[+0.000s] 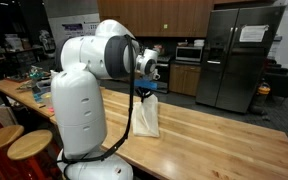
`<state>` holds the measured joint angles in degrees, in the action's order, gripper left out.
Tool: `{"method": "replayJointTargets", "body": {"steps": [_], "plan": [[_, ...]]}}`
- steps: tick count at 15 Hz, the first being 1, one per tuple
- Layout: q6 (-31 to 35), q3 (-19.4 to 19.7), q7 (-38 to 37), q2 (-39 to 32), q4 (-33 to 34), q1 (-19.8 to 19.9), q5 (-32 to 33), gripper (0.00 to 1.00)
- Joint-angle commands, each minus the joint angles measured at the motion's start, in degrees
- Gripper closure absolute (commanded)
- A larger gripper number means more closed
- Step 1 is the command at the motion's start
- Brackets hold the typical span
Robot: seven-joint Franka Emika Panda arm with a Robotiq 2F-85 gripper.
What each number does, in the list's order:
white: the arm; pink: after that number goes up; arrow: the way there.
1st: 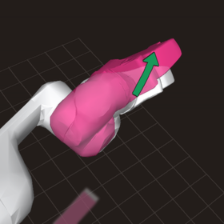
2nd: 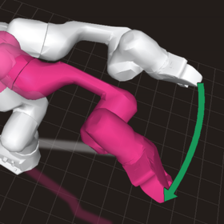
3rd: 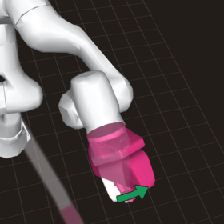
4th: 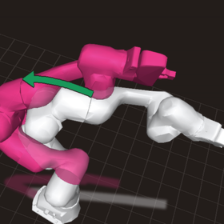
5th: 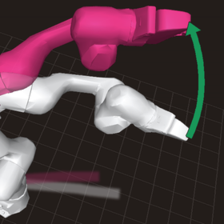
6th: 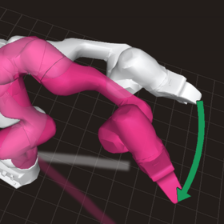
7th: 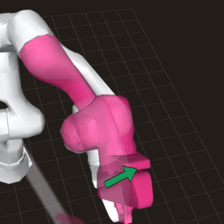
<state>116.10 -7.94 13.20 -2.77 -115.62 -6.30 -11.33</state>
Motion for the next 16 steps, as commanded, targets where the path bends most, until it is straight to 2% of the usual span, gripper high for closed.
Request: {"method": "replayJointTargets", "body": {"steps": [1,3,4,5,7,11,16], "plan": [[0.41,-2.16,-8.26,-2.75,-0.32,-3.31,4.8,0.99],[-0.22,-3.12,-11.49,-4.91,0.3,-4.93,6.88,0.99],[-0.65,-3.48,-12.47,-6.16,0.77,-5.61,7.93,0.81],[-0.73,-3.66,-13.49,-6.83,0.81,-6.14,8.78,0.72],[-1.16,-3.98,-14.47,-8.26,1.02,-6.98,10.16,0.62],[-0.95,-4.33,-15.27,-9.65,1.48,-8.11,11.66,0.35],[4.51,-4.83,-16.68,-6.68,-0.37,-8.96,12.15,0.02]]}}
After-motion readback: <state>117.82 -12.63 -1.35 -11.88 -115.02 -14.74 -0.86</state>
